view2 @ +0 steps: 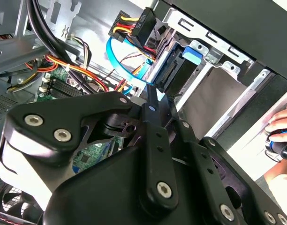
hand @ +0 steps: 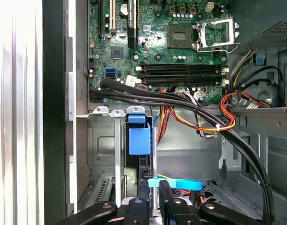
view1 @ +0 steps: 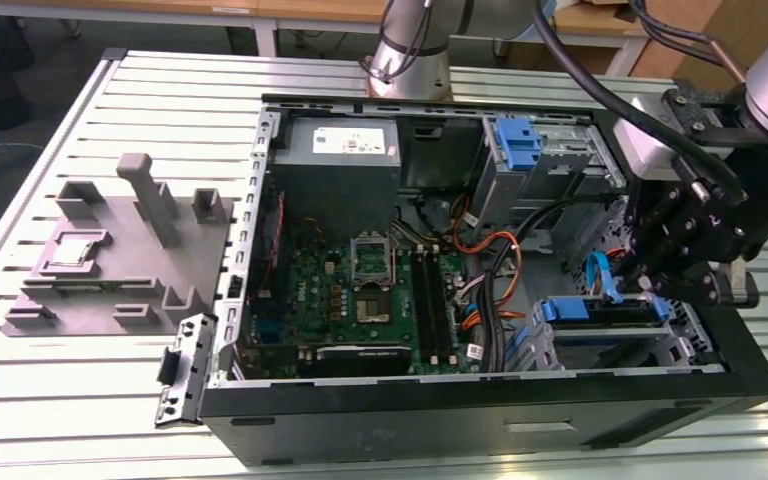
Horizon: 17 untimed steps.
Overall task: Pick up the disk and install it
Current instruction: 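Insert the second disk wire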
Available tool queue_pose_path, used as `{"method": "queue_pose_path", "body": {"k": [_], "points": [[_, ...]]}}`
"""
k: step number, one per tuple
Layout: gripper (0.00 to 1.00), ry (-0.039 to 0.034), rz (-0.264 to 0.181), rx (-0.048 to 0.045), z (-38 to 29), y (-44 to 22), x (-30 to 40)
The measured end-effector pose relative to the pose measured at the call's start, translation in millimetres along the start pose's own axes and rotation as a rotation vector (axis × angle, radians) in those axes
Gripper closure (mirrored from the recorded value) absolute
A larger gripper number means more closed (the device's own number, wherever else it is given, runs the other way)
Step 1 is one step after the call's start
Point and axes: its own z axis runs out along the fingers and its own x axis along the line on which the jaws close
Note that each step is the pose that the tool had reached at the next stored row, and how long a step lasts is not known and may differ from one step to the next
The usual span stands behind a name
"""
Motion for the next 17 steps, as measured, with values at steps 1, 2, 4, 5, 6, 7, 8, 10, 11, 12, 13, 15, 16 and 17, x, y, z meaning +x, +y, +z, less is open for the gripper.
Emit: {"method": "queue_pose_path", "body": {"k": [1, 2, 4, 5, 6, 7, 8, 10, 11, 12, 13, 15, 16, 17], "points": [[0.76, -0.0003, 0.000, 0.0000, 0.1, 0.0, -0.5], [0.76, -0.0009, 0.000, 0.0000, 0.3, 0.0, -1.3], [0.76, -0.0016, 0.000, -0.0001, 0.6, 0.1, -3.5], [0.76, -0.0021, 0.000, -0.0001, 0.9, 0.1, -4.9], [0.76, -0.0022, 0.000, -0.0001, 1.1, 0.2, -6.5], [0.76, -0.0022, 0.000, -0.0001, 1.3, 0.2, -8.2], [0.76, -0.0024, 0.000, -0.0001, 1.6, 0.2, -10.1], [0.76, -0.0028, 0.000, -0.0001, 2.1, 0.3, -13.6], [0.76, -0.0031, 0.000, -0.0001, 2.2, 0.3, -14.6], [0.76, -0.0040, 0.000, -0.0001, 2.4, 0.3, -15.3], [0.76, -0.0053, 0.000, -0.0001, 2.5, 0.3, -15.8], [0.76, -0.0077, 0.000, -0.0002, 2.7, 0.2, -17.0], [0.76, -0.0087, 0.000, -0.0002, 2.9, -0.1, -17.7], [0.76, -0.0096, 0.000, -0.0002, 2.9, -0.5, -18.3]]}}
